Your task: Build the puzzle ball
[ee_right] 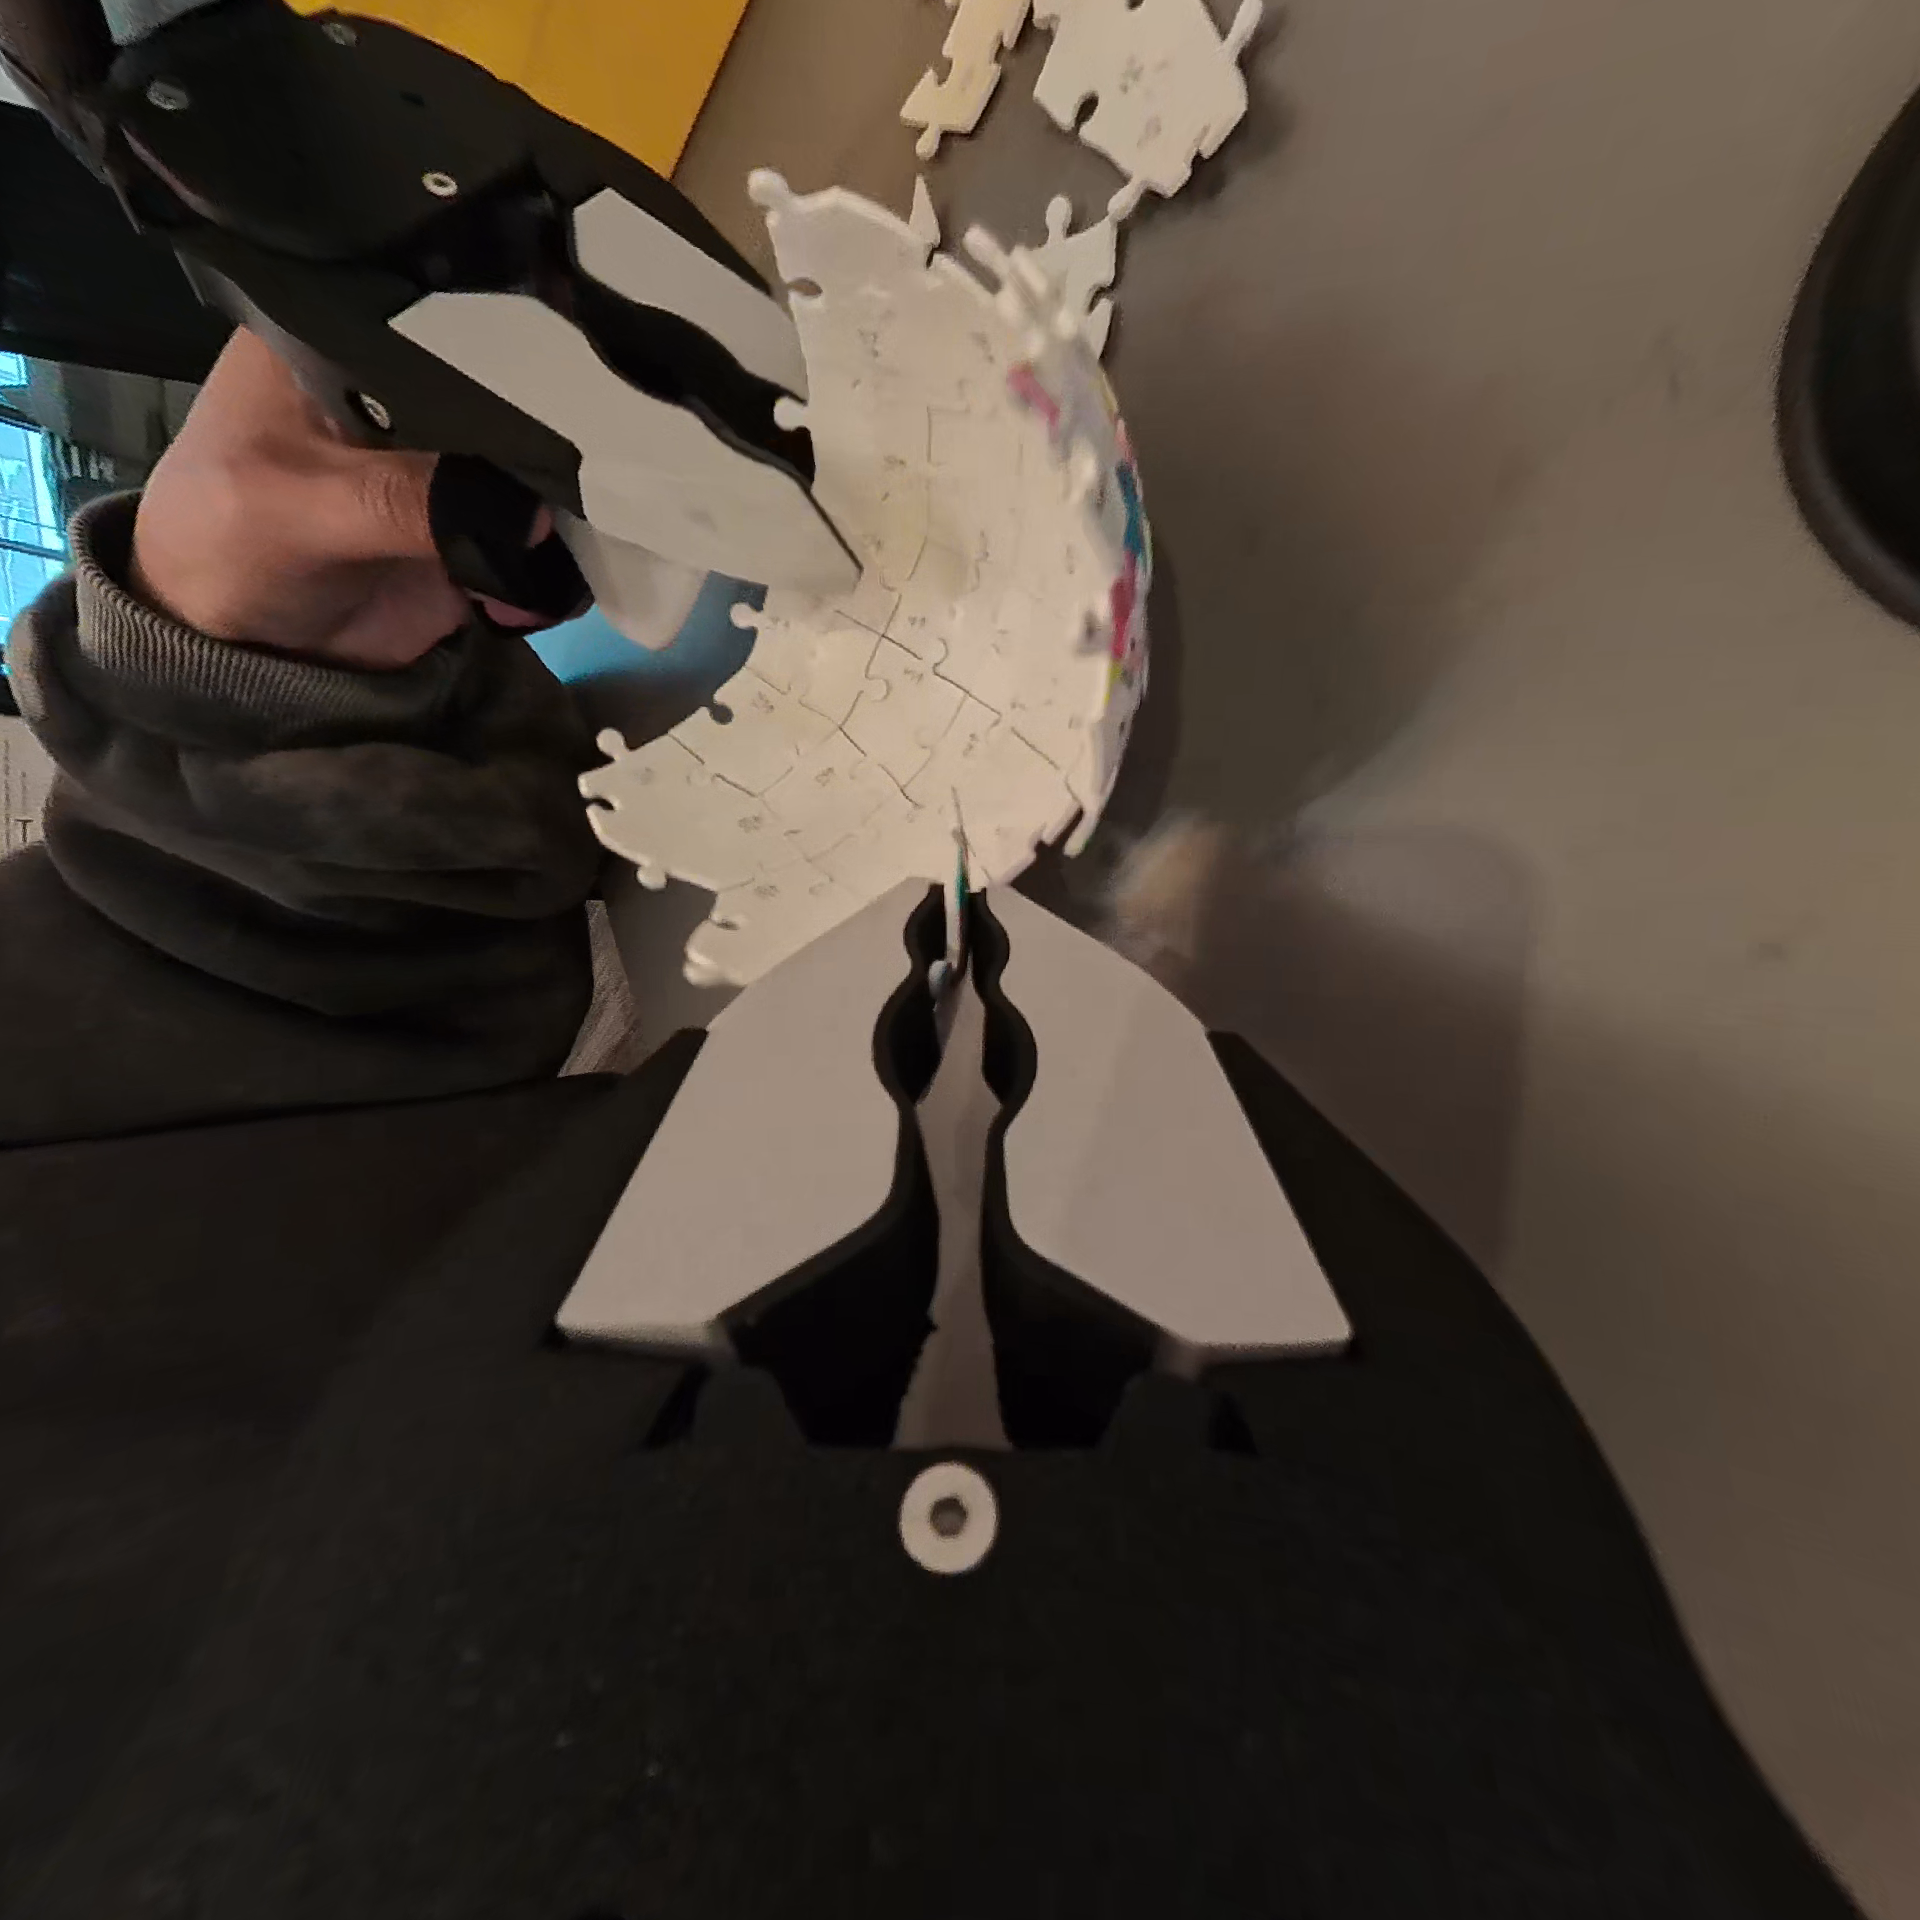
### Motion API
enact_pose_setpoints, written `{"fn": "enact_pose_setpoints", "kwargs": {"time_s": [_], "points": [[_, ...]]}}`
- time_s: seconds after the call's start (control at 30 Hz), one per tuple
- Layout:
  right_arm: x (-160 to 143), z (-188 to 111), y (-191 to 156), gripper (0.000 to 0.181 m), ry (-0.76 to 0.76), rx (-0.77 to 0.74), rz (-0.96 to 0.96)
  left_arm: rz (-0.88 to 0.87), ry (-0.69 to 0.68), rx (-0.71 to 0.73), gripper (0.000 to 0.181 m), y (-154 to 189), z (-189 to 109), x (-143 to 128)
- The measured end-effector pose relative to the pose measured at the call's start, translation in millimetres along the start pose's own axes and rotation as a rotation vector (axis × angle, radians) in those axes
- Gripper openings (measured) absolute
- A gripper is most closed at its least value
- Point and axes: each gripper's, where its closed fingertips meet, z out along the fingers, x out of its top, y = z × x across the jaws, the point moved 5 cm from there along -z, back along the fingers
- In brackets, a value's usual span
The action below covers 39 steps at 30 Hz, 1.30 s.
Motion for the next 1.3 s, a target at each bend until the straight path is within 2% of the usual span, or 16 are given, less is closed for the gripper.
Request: {"fn": "enact_pose_setpoints", "kwargs": {"time_s": [0.03,0.23,0.4,0.6,0.7,0.97,1.2,1.3], "points": [[0,1,0,0.003,-0.002,0.004,0.001,0.007,0.008,-0.002,0.007,1,-1,0],[2,-6,5,0.003,0.003,0.011,0.041,0.081,0.024,0.129,0.003,6,-4,-2],[-5,-14,-1,0.003,0.03,0.048,0.108,0.152,0.09,0.321,0.002,20,-10,-6],[-23,1,-19,0.003,0.05,0.082,0.134,0.199,0.165,0.516,0.002,43,-10,-18],[-32,11,-16,0.003,0.048,0.001,0.115,0.227,0.167,0.581,0.002,54,-10,-23],[-39,24,-9,0.003,0.076,-0.115,0.071,0.287,0.18,0.708,0.002,63,-13,-26],[-35,27,-3,0.003,0.153,-0.082,0.129,0.32,0.167,0.735,0.002,69,-11,-25],[-37,30,-2,0.004,0.143,-0.048,0.157,0.332,0.162,0.747,0.002,71,-10,-25]]}}
